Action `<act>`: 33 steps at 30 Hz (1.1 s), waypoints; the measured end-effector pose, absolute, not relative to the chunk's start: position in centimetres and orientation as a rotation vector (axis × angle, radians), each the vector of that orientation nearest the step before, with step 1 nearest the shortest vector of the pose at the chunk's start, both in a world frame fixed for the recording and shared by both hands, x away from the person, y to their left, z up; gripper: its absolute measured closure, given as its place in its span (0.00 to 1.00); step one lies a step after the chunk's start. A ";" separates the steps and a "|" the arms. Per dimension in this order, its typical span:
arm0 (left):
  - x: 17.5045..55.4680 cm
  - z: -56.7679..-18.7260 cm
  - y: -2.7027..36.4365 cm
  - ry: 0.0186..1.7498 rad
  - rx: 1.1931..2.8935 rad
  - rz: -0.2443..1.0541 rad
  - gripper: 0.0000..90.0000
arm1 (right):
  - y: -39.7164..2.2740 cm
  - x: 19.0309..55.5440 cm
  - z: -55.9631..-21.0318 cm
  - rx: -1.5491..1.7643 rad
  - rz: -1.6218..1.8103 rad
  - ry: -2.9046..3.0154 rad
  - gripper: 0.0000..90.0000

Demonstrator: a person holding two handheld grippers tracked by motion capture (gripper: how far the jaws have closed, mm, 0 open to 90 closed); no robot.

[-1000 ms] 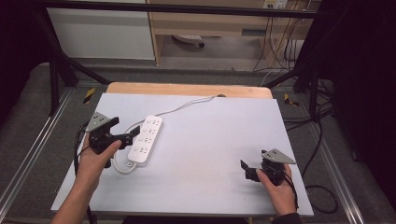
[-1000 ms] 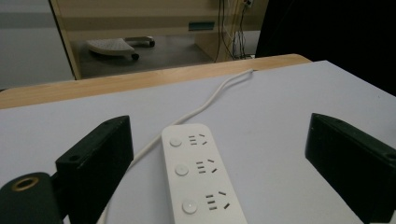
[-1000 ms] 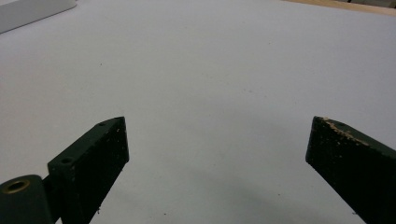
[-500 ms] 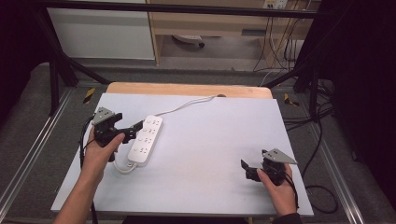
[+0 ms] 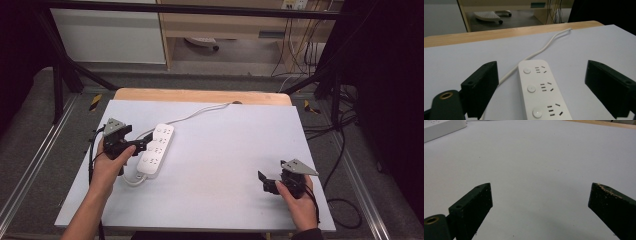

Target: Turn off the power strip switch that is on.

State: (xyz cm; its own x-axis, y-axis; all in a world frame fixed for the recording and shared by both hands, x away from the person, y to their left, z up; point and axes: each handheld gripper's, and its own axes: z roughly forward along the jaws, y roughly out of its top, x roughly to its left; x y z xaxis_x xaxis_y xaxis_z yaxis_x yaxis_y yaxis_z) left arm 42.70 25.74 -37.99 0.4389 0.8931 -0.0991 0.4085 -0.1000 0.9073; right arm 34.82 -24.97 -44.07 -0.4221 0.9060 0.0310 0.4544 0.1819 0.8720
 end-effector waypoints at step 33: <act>43.0 -40.8 26.2 1.154 1.775 0.581 0.83 | -24.9 34.9 -44.1 1.280 1.165 1.983 0.06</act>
